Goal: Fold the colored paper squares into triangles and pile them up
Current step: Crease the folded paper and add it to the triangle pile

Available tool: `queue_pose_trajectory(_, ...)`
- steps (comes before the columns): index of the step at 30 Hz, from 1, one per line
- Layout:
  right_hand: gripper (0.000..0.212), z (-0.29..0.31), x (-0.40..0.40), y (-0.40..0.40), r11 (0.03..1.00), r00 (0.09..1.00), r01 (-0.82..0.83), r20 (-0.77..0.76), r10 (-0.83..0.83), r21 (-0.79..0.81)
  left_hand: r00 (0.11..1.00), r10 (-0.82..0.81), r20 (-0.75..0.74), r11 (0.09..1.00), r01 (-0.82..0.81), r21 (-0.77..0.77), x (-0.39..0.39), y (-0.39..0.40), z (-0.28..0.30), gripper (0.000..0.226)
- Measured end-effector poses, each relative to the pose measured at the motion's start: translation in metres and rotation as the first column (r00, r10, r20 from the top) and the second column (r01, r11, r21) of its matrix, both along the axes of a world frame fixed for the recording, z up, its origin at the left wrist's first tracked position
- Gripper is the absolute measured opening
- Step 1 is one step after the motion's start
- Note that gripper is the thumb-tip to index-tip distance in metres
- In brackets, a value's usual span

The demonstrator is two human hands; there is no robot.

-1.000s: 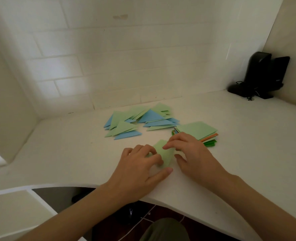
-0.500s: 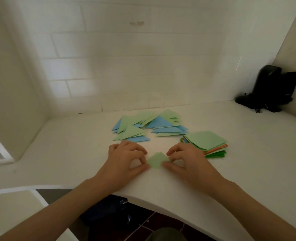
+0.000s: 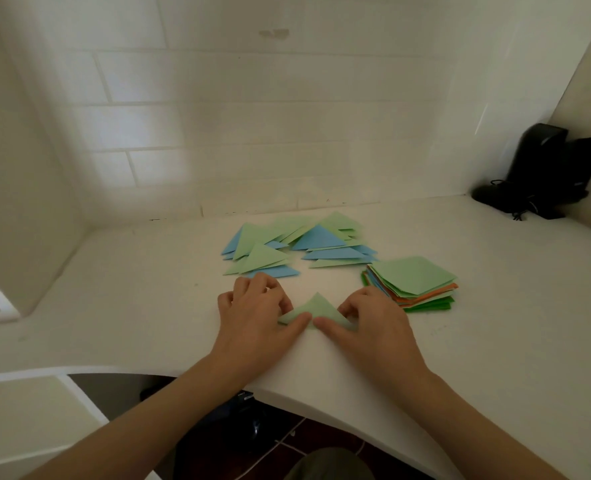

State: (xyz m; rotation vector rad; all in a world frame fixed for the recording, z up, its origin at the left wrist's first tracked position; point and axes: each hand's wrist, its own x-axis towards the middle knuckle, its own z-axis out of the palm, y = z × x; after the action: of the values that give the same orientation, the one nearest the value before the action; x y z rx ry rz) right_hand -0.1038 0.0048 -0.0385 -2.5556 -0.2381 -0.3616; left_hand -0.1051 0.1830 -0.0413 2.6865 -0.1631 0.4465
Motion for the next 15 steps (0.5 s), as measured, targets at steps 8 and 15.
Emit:
queue_pose_trajectory(8,0.021,0.008,0.001,-0.011,0.985,0.988,-0.047,-0.135,0.07,0.168,0.99,-0.031,-0.136,0.992,0.014,-0.123,0.0,0.013,0.011,0.013)
queue_pose_trajectory(15,0.017,0.005,-0.003,-0.02,0.956,0.985,-0.093,-0.114,0.129,0.28,0.977,-0.071,-0.201,0.991,0.046,-0.125,-0.003,0.02,0.021,0.013)
